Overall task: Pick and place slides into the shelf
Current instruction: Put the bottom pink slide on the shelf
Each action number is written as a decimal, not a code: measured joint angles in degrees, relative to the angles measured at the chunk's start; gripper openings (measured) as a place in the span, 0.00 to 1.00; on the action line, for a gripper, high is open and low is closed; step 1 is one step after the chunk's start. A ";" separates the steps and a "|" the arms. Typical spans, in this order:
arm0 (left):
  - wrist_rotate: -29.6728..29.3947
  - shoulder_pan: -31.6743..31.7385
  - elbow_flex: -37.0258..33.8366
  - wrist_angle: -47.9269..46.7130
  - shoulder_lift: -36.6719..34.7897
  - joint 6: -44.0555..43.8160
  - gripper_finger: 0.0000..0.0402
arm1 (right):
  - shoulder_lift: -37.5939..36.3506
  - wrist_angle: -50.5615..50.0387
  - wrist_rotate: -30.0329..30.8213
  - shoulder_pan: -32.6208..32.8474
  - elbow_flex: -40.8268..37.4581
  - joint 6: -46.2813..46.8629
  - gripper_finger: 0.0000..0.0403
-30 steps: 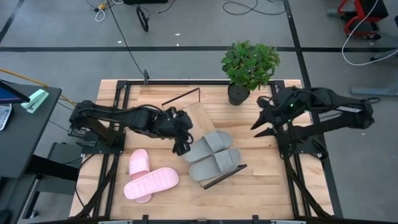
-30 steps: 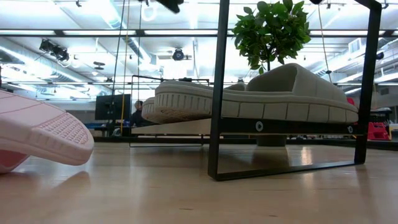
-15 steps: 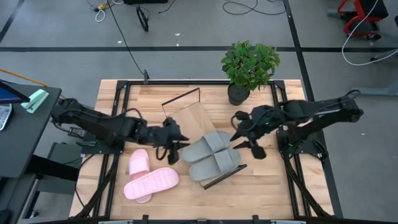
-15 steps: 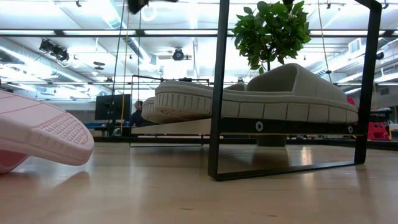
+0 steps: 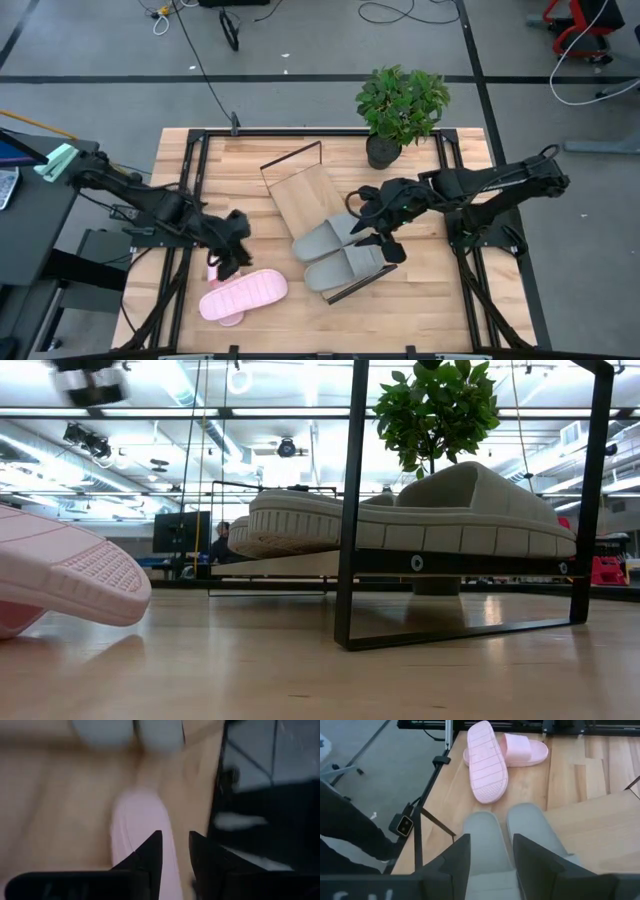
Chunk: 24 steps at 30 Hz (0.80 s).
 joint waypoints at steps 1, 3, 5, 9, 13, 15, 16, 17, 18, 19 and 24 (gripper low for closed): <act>2.64 -0.15 -0.60 -1.08 -0.56 -1.47 0.25 | 0.00 0.02 0.06 -0.08 0.00 0.01 0.38; 7.85 -0.46 -2.27 -3.22 -1.49 -4.06 0.25 | 0.16 0.62 1.07 -0.35 0.07 0.58 0.38; 13.00 -0.54 -3.69 -3.62 -1.54 -5.97 0.26 | 0.07 0.71 1.63 -0.75 0.09 1.12 0.38; 21.23 -1.04 -6.26 -3.69 -1.32 -8.02 0.29 | -0.04 1.49 1.96 -0.96 0.09 1.34 0.38; 24.11 -1.09 -7.88 -3.86 -1.29 -10.57 0.35 | -0.04 1.68 1.90 -1.10 0.09 2.23 0.38; 24.40 -1.44 -8.43 -4.11 -1.29 -11.84 0.38 | -0.04 1.79 1.92 -1.10 0.09 2.34 0.38; 24.55 -1.79 -8.76 -3.63 -1.29 -12.41 0.40 | -0.04 1.77 1.90 -1.10 0.09 2.34 0.38; 24.55 -2.10 -9.03 -3.32 -1.28 -13.06 0.42 | -0.04 1.79 1.92 -1.12 0.09 2.34 0.38; 24.59 -2.42 -9.41 -3.14 -1.30 -13.62 0.44 | -0.04 1.79 1.92 -1.12 0.09 2.34 0.38; 24.61 -2.83 -9.88 -2.90 -1.31 -13.89 0.46 | -0.04 1.77 1.91 -1.12 0.09 2.32 0.38; 24.40 -4.83 -11.68 -2.91 -1.28 -15.13 0.54 | -0.02 1.79 1.80 -1.12 0.09 2.27 0.38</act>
